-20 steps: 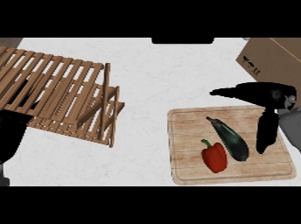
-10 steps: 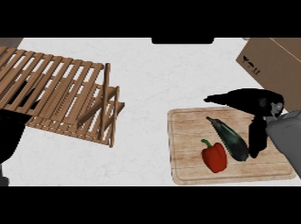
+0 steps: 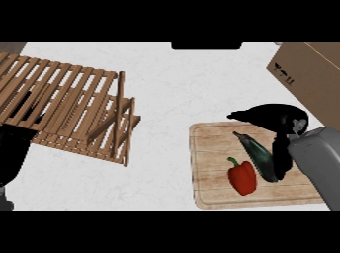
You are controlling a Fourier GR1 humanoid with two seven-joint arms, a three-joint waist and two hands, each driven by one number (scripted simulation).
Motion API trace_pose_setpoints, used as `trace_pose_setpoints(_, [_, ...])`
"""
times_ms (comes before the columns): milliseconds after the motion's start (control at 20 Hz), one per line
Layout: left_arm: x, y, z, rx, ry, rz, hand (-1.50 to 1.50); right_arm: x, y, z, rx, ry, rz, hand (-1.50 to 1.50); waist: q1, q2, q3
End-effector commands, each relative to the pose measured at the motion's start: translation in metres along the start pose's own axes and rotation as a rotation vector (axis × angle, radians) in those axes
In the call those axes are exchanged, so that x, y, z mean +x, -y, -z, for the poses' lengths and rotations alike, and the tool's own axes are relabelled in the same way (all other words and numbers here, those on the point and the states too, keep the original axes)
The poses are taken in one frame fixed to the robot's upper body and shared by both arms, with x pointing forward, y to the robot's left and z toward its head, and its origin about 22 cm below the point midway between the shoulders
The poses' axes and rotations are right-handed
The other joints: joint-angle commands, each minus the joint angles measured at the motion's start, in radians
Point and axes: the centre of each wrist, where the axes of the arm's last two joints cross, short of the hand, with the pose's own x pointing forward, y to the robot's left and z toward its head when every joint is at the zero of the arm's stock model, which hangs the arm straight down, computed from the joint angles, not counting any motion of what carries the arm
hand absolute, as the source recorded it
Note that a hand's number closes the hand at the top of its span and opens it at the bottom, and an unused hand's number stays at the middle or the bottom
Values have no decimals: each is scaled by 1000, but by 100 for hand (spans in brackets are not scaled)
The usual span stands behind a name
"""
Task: Pick the eggplant from the cutting board and place it in the cardboard box
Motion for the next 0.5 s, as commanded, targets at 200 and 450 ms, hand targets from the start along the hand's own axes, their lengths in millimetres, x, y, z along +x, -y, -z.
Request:
trace_pose_setpoints(200, [0,-11,-4,-5,-59,13,0,-12,-24,13,35,-39,-19,-150,1,6,-6])
trace_pose_setpoints(450, [-15,5,-6,2,-59,17,0,-20,-6,2,60,-22,-31,-150,-1,5,-6])
